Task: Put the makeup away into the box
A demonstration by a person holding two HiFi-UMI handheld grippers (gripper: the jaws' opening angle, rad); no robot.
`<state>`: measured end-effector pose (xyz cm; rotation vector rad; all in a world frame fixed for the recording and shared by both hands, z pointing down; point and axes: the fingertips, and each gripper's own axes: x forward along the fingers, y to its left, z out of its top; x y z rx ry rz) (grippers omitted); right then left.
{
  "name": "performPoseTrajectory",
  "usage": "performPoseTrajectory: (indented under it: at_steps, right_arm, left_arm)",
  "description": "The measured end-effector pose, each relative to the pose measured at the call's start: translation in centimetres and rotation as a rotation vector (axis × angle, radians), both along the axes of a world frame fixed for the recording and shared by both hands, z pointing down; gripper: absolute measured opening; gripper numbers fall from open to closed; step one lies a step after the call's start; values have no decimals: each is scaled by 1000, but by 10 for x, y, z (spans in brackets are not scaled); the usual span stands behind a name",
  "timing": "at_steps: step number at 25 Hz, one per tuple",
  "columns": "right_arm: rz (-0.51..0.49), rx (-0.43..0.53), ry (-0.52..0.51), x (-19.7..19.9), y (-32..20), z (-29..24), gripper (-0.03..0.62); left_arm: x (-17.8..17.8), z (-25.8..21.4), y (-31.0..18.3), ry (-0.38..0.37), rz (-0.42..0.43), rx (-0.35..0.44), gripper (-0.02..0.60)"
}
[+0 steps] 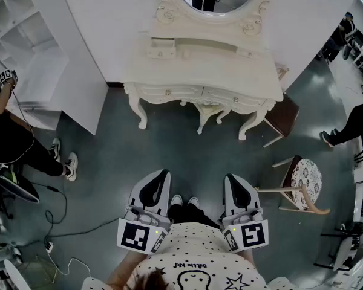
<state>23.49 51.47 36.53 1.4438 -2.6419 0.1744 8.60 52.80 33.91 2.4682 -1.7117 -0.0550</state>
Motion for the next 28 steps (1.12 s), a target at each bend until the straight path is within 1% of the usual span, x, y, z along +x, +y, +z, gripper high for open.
performPoseTrajectory:
  at_steps: [8, 16, 22, 24, 28]
  right_arm:
    - [-5, -7, 9, 0, -4, 3, 6]
    - [-5, -4, 17, -8, -11, 4, 6]
    - [-6, 14, 3, -19, -15, -1, 6]
    - [-5, 22, 16, -24, -19, -1, 6]
    - [10, 7, 16, -32, -24, 4, 6]
  left_arm:
    - [-1, 0, -3, 1, -5, 3, -5]
    - [-11, -1, -11, 8, -5, 8, -5]
    - [-20, -1, -15, 12, 0, 9, -5]
    - [-24, -1, -18, 14, 4, 9, -5]
    - [-31, 1, -23, 19, 14, 9, -5]
